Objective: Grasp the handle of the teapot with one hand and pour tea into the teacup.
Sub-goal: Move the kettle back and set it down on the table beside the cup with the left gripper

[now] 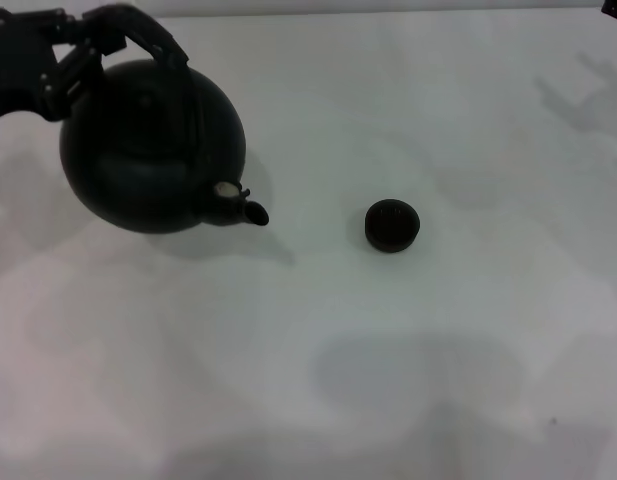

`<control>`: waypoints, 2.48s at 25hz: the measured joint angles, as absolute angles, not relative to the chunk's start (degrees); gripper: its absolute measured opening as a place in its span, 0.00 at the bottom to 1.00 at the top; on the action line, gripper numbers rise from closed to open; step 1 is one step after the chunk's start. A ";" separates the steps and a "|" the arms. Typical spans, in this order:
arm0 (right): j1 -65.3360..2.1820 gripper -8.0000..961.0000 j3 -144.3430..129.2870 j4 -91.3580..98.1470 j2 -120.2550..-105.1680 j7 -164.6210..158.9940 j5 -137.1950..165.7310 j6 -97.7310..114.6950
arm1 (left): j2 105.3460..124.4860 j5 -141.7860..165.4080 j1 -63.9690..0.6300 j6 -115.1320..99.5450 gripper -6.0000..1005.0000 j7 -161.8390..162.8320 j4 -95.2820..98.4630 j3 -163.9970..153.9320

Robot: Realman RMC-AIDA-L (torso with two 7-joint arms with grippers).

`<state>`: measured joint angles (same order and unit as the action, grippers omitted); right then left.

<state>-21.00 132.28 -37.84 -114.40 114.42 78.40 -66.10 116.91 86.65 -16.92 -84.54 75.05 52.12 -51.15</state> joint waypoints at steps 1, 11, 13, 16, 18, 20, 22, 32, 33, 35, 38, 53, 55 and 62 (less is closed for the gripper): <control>-21.00 0.88 132.24 -37.80 -114.40 114.42 78.40 -66.27 | 116.91 86.86 -17.06 -84.41 0.13 74.81 51.33 -51.14; -20.89 0.88 131.55 -37.28 -114.53 114.99 78.40 -67.12 | 117.02 88.08 -18.69 -82.64 0.13 70.60 43.52 -50.99; -20.74 0.88 131.29 -37.26 -114.52 115.02 78.42 -67.22 | 117.03 88.08 -19.00 -82.42 0.13 69.41 41.94 -50.98; -20.55 0.88 130.99 -37.26 -114.52 115.03 78.45 -67.24 | 117.12 88.03 -19.37 -82.09 0.13 67.74 39.95 -50.71; -20.46 0.88 130.95 -37.26 -114.51 115.04 78.46 -67.24 | 117.26 88.03 -19.50 -82.09 0.13 66.80 38.92 -50.44; -20.36 0.88 130.84 -37.23 -114.51 115.04 78.47 -67.24 | 117.30 87.98 -19.54 -82.06 0.13 65.97 37.92 -50.41; -20.28 0.88 130.57 -37.19 -114.52 115.04 78.49 -67.24 | 117.31 87.86 -19.54 -82.04 0.13 65.41 37.38 -50.38; -20.21 0.88 129.54 -37.18 -114.51 115.03 78.49 -67.24 | 117.56 87.71 -19.55 -80.73 0.13 62.00 34.49 -50.35; -20.21 0.88 129.50 -37.17 -114.51 115.01 78.49 -67.24 | 117.61 87.68 -19.55 -80.44 0.13 61.66 34.25 -50.35; -20.21 0.88 129.38 -37.17 -114.52 114.94 78.49 -67.24 | 117.75 87.64 -19.57 -79.87 0.13 61.05 33.88 -50.35; -20.21 0.88 129.21 -37.18 -114.51 114.85 78.49 -67.24 | 118.11 87.52 -19.58 -78.89 0.13 59.61 33.33 -50.34; -20.21 0.88 128.84 -37.15 -114.52 115.05 78.48 -67.16 | 118.84 87.00 -20.22 -76.29 0.13 55.08 29.09 -49.65; -20.21 0.88 128.84 -37.13 -114.55 115.05 78.49 -67.11 | 118.84 86.76 -20.10 -76.23 0.13 54.60 28.80 -49.65; -20.21 0.88 128.84 -37.09 -114.62 115.05 78.48 -66.89 | 118.83 86.38 -19.55 -74.88 0.13 53.59 27.94 -49.65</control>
<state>-20.21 128.84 -37.09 -114.62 115.05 78.48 -66.89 118.83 86.38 -19.55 -74.88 53.59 27.94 -49.65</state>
